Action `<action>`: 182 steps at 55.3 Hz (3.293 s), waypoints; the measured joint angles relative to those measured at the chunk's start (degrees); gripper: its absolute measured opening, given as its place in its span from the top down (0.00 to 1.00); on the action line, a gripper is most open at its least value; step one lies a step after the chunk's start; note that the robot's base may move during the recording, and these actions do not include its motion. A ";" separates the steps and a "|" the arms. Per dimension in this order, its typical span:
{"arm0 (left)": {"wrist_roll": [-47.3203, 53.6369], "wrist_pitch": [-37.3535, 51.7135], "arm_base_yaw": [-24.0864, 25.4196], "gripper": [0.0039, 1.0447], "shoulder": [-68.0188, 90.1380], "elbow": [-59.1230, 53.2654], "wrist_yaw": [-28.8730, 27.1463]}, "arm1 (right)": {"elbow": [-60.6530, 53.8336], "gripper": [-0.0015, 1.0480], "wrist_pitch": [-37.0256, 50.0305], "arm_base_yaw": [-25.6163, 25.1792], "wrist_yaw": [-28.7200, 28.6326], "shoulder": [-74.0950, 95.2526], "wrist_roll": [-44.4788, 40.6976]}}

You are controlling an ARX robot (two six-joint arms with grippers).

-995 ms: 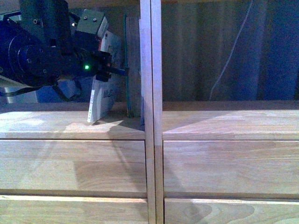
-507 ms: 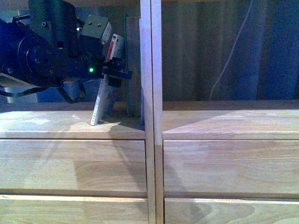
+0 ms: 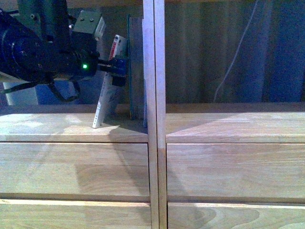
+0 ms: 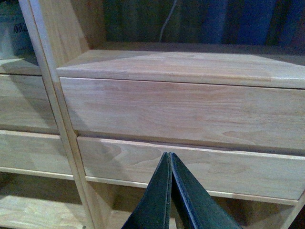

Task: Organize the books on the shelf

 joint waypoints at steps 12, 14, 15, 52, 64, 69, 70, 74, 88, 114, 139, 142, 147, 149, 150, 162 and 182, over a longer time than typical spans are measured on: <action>-8.17 -2.71 0.31 0.07 -8.22 -9.49 8.17 | 0.00 0.97 0.00 0.00 0.00 0.00 0.00; -9.70 -2.80 0.31 0.07 -9.90 -11.23 9.16 | 0.00 0.97 0.00 0.00 0.02 0.00 0.00; -10.08 -2.80 0.28 0.07 -10.47 -11.82 9.49 | 0.00 0.97 0.00 0.00 0.02 0.00 0.00; -11.19 -4.24 5.62 0.07 -65.33 -54.14 9.20 | 0.00 0.97 0.00 0.00 0.00 0.00 0.00; -7.02 -12.90 7.54 0.07 -79.71 -66.31 8.85 | 0.00 0.97 0.00 0.00 0.00 0.00 0.00; -5.97 -15.45 7.41 0.07 -85.35 -70.23 8.83 | 0.00 0.97 0.00 0.00 0.00 0.00 0.00; -5.73 -16.55 7.30 0.07 -86.79 -70.95 8.76 | 0.00 0.97 0.00 0.00 0.00 0.00 0.00; -5.92 -20.79 6.95 0.07 -91.60 -73.07 8.87 | 0.00 0.97 0.00 0.00 0.00 0.00 0.00; -7.04 -20.31 -1.14 0.33 -106.44 -83.10 -18.27 | 0.00 0.97 0.00 -0.02 0.04 0.00 0.00; -7.43 -19.26 10.03 0.98 -111.86 -90.12 -8.63 | 0.00 0.97 0.00 -0.02 0.00 0.00 0.00; -7.43 -18.73 10.10 0.98 -115.34 -94.01 -8.55 | 0.00 0.97 0.00 -0.02 0.00 0.00 0.00; -7.43 -18.73 10.10 0.98 -115.54 -94.01 -8.52 | 0.00 0.97 0.00 -0.02 0.00 0.00 0.00; -7.43 -18.73 10.10 0.98 -115.58 -94.01 -8.52 | 0.00 0.97 0.00 -0.02 0.00 0.00 0.00; -7.43 -18.73 10.10 0.98 -115.60 -94.01 -8.52 | 0.00 0.97 0.00 -0.02 0.00 0.00 0.00; -7.43 -18.73 10.10 0.98 -115.60 -94.01 -8.52 | 0.00 0.97 0.00 -0.02 0.00 0.00 0.00; -7.43 -18.73 10.10 0.98 -115.60 -94.01 -8.52 | 0.00 0.97 0.00 -0.02 0.00 0.00 0.00; -7.45 -18.73 10.10 0.41 -115.60 -94.01 -8.52 | 0.00 0.40 -0.02 -0.02 0.00 0.00 -0.04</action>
